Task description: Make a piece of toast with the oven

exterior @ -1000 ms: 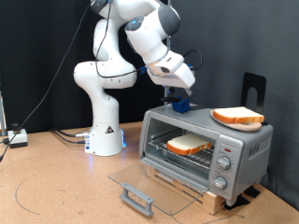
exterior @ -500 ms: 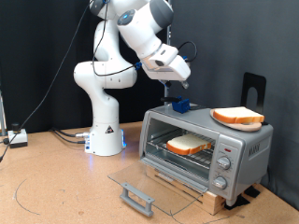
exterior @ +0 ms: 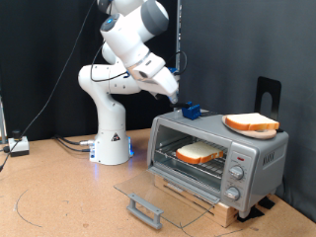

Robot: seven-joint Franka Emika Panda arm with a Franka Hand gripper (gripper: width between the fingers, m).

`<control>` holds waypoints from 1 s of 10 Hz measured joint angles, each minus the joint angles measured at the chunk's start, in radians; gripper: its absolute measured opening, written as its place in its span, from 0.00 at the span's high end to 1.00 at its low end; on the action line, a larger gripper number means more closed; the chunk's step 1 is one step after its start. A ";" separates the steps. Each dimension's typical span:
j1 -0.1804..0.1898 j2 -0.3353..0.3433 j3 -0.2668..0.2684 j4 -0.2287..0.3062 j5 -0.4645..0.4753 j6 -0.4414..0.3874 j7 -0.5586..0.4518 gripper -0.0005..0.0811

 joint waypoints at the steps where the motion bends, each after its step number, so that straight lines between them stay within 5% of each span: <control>1: -0.022 0.020 -0.024 0.004 -0.027 -0.002 -0.027 0.00; 7: -0.137 0.166 -0.142 0.049 -0.186 0.026 -0.203 0.00; 10: -0.146 0.198 -0.142 0.063 -0.196 0.030 -0.187 0.00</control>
